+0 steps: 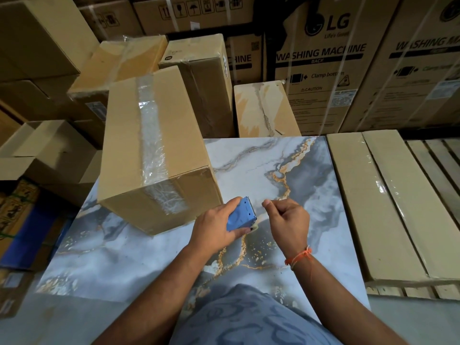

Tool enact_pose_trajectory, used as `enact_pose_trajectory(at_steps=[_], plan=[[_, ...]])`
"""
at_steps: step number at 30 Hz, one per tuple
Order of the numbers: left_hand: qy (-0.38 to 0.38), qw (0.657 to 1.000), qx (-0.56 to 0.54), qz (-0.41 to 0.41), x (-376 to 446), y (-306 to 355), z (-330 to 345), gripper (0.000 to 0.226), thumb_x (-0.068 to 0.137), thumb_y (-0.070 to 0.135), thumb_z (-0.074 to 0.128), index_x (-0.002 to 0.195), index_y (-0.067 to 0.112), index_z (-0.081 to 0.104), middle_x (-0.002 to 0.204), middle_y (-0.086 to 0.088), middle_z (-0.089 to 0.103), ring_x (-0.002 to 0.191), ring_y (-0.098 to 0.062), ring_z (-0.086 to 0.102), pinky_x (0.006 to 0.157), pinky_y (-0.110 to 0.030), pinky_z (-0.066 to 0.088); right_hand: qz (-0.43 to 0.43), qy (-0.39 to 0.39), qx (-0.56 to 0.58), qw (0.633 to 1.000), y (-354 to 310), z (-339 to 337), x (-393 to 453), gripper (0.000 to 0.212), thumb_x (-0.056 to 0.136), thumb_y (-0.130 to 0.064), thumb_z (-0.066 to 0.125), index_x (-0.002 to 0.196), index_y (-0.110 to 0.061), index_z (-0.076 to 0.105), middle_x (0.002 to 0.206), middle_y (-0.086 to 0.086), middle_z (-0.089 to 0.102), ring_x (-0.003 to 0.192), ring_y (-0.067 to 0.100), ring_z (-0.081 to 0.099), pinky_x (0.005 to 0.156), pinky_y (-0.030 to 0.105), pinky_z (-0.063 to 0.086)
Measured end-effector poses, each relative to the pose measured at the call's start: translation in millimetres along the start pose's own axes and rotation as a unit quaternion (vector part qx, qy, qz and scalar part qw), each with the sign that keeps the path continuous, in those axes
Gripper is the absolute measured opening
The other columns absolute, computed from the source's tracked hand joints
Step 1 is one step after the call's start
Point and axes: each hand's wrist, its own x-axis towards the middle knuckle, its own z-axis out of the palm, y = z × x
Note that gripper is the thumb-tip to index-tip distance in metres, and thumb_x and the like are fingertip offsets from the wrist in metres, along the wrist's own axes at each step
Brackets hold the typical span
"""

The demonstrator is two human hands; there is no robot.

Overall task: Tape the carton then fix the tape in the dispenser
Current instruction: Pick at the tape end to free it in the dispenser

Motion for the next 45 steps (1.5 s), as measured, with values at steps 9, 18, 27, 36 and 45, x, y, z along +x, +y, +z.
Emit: enact_pose_trajectory(at_steps=[9, 18, 27, 36, 45], plan=[[-0.033, 0.997, 0.014, -0.066, -27, -41, 2, 0.084, 0.073, 0.063, 0.078, 0.148, 0.040, 0.048, 0.132, 0.005, 0.069, 0.115, -0.026, 0.066, 0.083, -0.036, 0.053, 0.055, -0.034, 0.029, 0.997, -10, -52, 46, 0.020, 0.088, -0.026, 0.073, 0.075, -0.013, 0.081, 0.066, 0.004, 0.077, 0.070, 0.020, 0.076, 0.075, 0.043, 0.062], [-0.077, 0.996, 0.024, -0.032, -1, -16, 21, 0.080, 0.079, 0.069, 0.067, 0.148, 0.046, 0.035, 0.124, 0.004, 0.059, 0.113, -0.025, 0.060, 0.083, -0.036, 0.051, 0.037, 0.003, 0.026, 0.999, -1, -66, 43, 0.025, 0.089, -0.029, 0.073, 0.075, -0.009, 0.081, 0.069, 0.003, 0.076, 0.072, 0.019, 0.074, 0.065, 0.023, 0.052], [-0.128, 0.989, 0.078, 0.021, 23, 7, 33, 0.080, 0.079, 0.072, 0.063, 0.149, 0.047, 0.034, 0.120, 0.006, 0.057, 0.107, -0.021, 0.061, 0.077, -0.031, 0.043, 0.043, 0.002, 0.021, 0.999, 14, -79, 46, 0.025, 0.087, -0.032, 0.073, 0.076, -0.011, 0.081, 0.068, 0.004, 0.077, 0.072, 0.022, 0.076, 0.072, 0.039, 0.060], [-0.163, 0.980, 0.105, 0.053, 38, 36, 42, 0.070, 0.077, 0.063, 0.064, 0.142, 0.045, 0.042, 0.115, -0.001, 0.059, 0.102, -0.028, 0.064, 0.073, -0.032, 0.040, 0.061, 0.023, 0.005, 0.998, 18, -95, 49, 0.021, 0.090, -0.024, 0.072, 0.077, -0.009, 0.080, 0.069, 0.007, 0.076, 0.063, 0.017, 0.069, 0.065, 0.026, 0.052], [-0.239, 0.958, 0.142, 0.072, 63, 66, 45, 0.063, 0.075, 0.050, 0.070, 0.131, 0.026, 0.053, 0.113, -0.009, 0.060, 0.103, -0.034, 0.065, 0.074, -0.033, 0.042, 0.059, 0.040, -0.087, 0.994, 35, -99, 46, 0.042, 0.091, -0.031, 0.069, 0.073, 0.007, 0.071, 0.072, 0.029, 0.069, 0.054, 0.027, 0.056, 0.062, 0.038, 0.053]])
